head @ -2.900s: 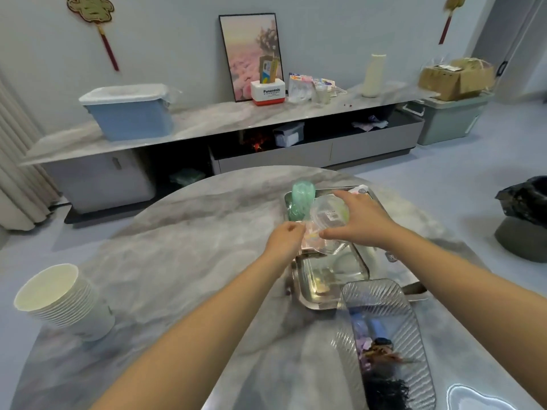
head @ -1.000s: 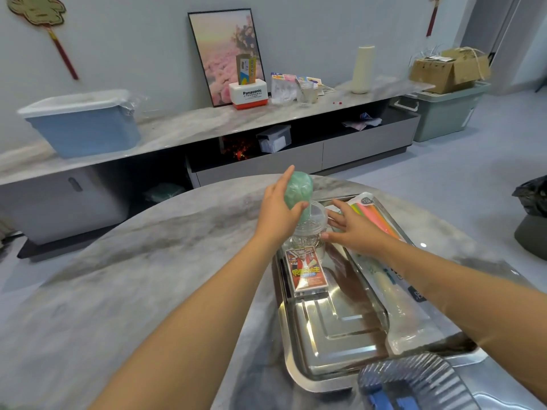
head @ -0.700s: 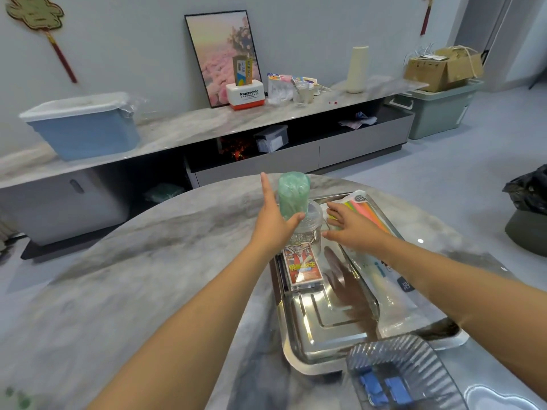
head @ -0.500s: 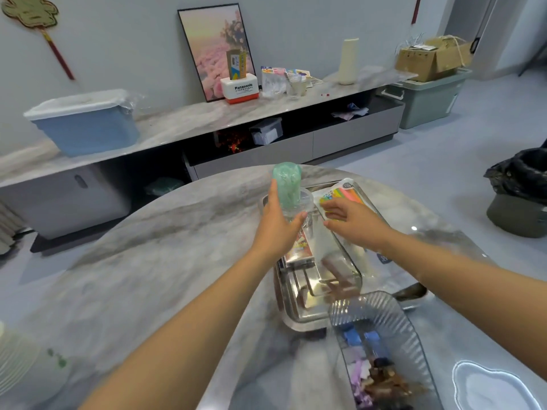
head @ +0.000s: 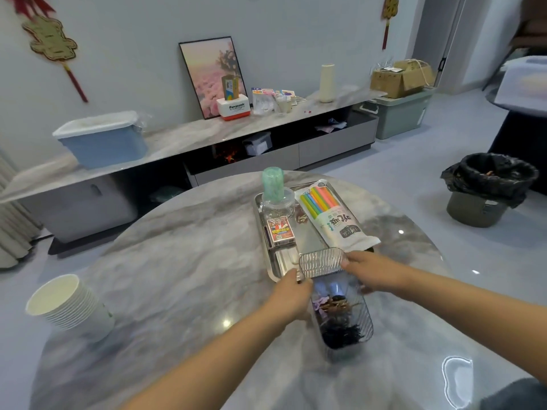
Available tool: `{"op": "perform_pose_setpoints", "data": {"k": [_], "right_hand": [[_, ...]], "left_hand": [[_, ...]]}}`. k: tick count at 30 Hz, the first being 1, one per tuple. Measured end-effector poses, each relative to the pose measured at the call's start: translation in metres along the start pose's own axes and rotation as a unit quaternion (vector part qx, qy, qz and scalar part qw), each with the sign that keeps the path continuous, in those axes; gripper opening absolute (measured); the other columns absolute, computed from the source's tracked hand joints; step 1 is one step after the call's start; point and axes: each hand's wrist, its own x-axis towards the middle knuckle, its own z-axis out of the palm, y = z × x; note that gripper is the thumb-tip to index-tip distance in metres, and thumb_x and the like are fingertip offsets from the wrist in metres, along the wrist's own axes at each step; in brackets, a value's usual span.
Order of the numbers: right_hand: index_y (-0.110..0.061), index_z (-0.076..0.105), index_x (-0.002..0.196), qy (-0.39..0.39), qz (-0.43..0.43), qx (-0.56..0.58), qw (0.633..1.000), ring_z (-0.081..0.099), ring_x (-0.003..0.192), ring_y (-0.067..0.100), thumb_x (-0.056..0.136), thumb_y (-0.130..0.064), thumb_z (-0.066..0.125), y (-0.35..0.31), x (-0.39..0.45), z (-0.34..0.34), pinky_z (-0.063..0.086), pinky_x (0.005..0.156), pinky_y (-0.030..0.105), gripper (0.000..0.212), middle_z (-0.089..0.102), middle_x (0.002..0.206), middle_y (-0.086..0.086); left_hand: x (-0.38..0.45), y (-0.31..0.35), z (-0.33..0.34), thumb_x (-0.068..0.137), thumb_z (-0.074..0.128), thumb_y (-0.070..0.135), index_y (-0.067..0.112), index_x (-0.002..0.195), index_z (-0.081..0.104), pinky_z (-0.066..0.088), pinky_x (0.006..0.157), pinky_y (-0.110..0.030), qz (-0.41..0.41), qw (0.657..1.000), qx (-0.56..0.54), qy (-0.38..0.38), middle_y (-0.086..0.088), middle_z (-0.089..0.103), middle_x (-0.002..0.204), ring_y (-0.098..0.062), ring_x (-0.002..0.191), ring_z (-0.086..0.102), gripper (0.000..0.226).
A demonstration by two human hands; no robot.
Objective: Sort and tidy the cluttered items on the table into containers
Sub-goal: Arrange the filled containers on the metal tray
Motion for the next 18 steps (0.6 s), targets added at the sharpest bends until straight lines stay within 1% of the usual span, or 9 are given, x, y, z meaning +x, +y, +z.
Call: {"op": "perform_pose_setpoints", "data": {"k": [1,3,6,9,11,12,13,15,18], "right_hand": [[-0.015,0.052,0.116,-0.015,0.015,0.021,1.000,0.053,0.090,0.020,0.100,-0.025,0.038,0.003,-0.006,0.003,0.053,0.083,0.042,0.024,0.052,0.117,0.013],[-0.021,0.050,0.108,-0.030,0.032,0.027,0.999,0.053,0.079,0.019,0.100,-0.023,0.036,0.008,-0.014,0.006,0.056,0.069,0.039,0.016,0.049,0.102,0.007],[-0.024,0.052,0.091,-0.032,0.032,0.052,0.998,0.052,0.073,0.020,0.100,-0.020,0.035,0.008,-0.016,0.005,0.056,0.067,0.039,0.019,0.046,0.091,0.005],[-0.023,0.055,0.104,-0.019,0.020,0.067,0.997,0.057,0.070,0.020,0.101,-0.018,0.035,-0.004,-0.015,-0.007,0.056,0.057,0.034,0.022,0.056,0.093,0.004],[-0.024,0.054,0.108,-0.002,0.012,0.078,0.997,0.058,0.065,0.020,0.101,-0.016,0.035,-0.013,-0.012,-0.016,0.055,0.052,0.031,0.022,0.062,0.094,0.008],[-0.025,0.052,0.108,0.007,0.006,0.085,0.996,0.057,0.061,0.019,0.101,-0.016,0.035,-0.018,-0.010,-0.020,0.055,0.050,0.030,0.020,0.062,0.089,0.009],[-0.027,0.051,0.109,0.018,-0.002,0.092,0.996,0.056,0.058,0.018,0.101,-0.016,0.036,-0.023,-0.009,-0.024,0.054,0.050,0.030,0.021,0.060,0.084,0.007],[-0.029,0.051,0.120,0.040,-0.016,0.116,0.992,0.053,0.060,0.019,0.100,-0.012,0.036,-0.031,-0.001,-0.030,0.054,0.054,0.032,0.030,0.057,0.081,0.005],[-0.024,0.041,0.139,0.073,-0.034,0.130,0.988,0.057,0.068,0.020,0.096,-0.006,0.037,-0.040,0.014,-0.032,0.054,0.053,0.031,0.047,0.056,0.092,0.002]], "left_hand": [[-0.003,-0.003,0.002,0.100,0.038,0.019,0.015,0.126,0.046,0.056,0.083,-0.043,-0.016,1.000,-0.012,-0.011,0.000,0.050,0.102,-0.016,0.084,0.052,0.028],[-0.012,-0.005,0.007,0.101,0.037,0.020,0.014,0.123,0.049,0.057,0.080,-0.043,-0.027,0.999,-0.027,-0.021,0.001,0.049,0.098,-0.017,0.084,0.053,0.026],[-0.014,-0.004,0.009,0.103,0.033,0.022,0.009,0.125,0.050,0.058,0.077,-0.041,-0.024,1.000,-0.014,-0.004,-0.008,0.051,0.113,-0.022,0.086,0.057,0.031],[-0.009,0.008,0.000,0.102,0.035,0.021,0.005,0.129,0.048,0.060,0.071,-0.039,-0.020,1.000,-0.002,0.006,-0.016,0.053,0.125,-0.028,0.090,0.063,0.034],[-0.005,0.022,-0.009,0.101,0.039,0.013,0.000,0.128,0.048,0.060,0.069,-0.037,-0.016,1.000,0.003,0.000,-0.018,0.052,0.131,-0.031,0.089,0.067,0.031],[-0.003,0.029,-0.013,0.100,0.039,0.010,-0.001,0.121,0.051,0.059,0.073,-0.040,-0.009,1.000,0.015,0.002,-0.018,0.054,0.127,-0.033,0.088,0.068,0.026],[-0.001,0.035,-0.017,0.100,0.039,0.011,0.001,0.109,0.053,0.058,0.076,-0.045,0.002,1.000,0.018,0.011,-0.018,0.057,0.115,-0.035,0.086,0.068,0.019],[0.008,0.044,-0.024,0.100,0.037,0.016,0.002,0.098,0.054,0.058,0.072,-0.049,0.026,0.999,-0.002,0.039,-0.016,0.052,0.091,-0.031,0.077,0.065,0.022],[0.024,0.056,-0.033,0.098,0.035,0.015,0.001,0.099,0.055,0.059,0.058,-0.038,0.058,0.996,0.003,0.065,-0.011,0.047,0.085,-0.024,0.074,0.057,0.024]]}}
